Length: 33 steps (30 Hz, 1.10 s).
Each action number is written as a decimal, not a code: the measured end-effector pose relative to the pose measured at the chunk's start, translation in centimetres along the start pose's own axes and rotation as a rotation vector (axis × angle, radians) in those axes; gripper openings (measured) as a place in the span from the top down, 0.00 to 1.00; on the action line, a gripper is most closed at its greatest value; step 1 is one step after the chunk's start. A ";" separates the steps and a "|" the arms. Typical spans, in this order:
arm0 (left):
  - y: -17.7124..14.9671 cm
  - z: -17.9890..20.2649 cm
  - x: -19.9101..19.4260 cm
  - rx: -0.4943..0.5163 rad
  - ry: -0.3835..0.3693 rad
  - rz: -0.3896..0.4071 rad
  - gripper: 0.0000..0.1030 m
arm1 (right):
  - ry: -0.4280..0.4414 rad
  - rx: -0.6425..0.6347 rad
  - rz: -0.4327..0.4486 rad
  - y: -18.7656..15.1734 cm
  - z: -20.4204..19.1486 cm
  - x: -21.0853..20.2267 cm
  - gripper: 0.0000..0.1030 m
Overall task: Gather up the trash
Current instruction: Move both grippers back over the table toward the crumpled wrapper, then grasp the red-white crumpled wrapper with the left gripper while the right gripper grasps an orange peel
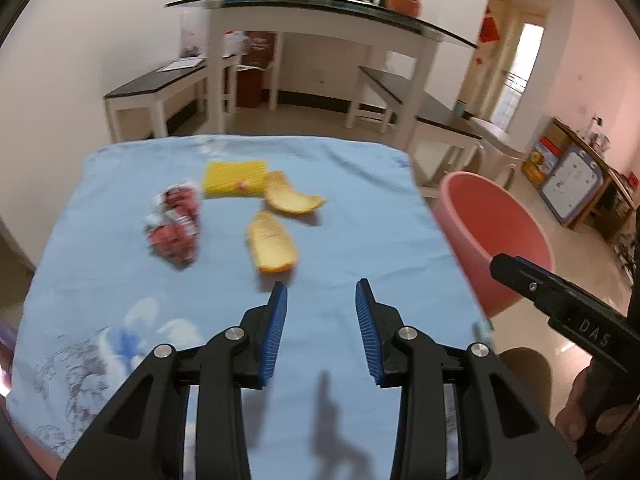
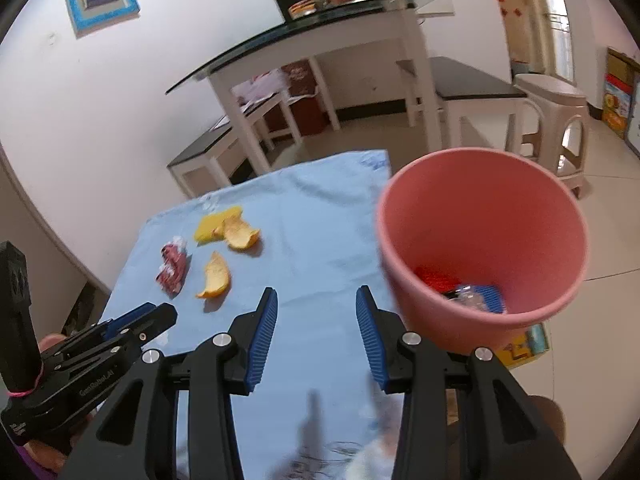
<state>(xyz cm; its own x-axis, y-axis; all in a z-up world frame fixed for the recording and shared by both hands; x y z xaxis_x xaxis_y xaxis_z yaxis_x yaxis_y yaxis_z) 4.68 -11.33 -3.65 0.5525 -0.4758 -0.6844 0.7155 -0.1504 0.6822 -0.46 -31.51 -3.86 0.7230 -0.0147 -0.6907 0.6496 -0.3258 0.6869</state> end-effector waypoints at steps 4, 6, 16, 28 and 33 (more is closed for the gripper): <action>-0.7 -3.2 -0.6 -0.055 0.030 0.004 0.65 | 0.033 -0.022 -0.039 -0.4 -2.0 1.5 0.61; -0.9 -4.7 -0.9 -0.089 0.040 0.009 0.65 | 0.048 -0.034 -0.058 -0.4 -2.9 2.3 0.61; 0.4 -11.1 -1.0 -0.302 0.039 0.029 0.65 | 0.100 -0.099 -0.115 -0.7 -6.7 5.6 0.61; 3.5 -10.1 2.1 -0.251 0.073 0.067 0.65 | 0.134 -0.100 -0.131 -0.2 -7.0 7.5 0.49; 3.8 -10.0 4.3 -0.202 0.171 0.037 0.65 | 0.153 -0.108 -0.139 0.4 -7.4 8.2 0.49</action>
<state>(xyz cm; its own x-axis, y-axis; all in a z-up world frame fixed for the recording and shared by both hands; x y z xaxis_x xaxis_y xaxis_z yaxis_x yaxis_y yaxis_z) 14.10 -5.25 -6.59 0.6321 -0.3218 -0.7049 0.7547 0.0491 0.6543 7.52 -24.80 -7.59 0.6466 0.1699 -0.7437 0.7610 -0.2119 0.6132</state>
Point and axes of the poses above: each gripper's, at about its wrist camera, not at the fingertips, and x roughly the way its jaws point, z to its right, y to its top, the point moved 2 cm from there along x, roughly the way its jaws point, and after that the axes turned 9 degrees about -y, right-handed, at the moved point
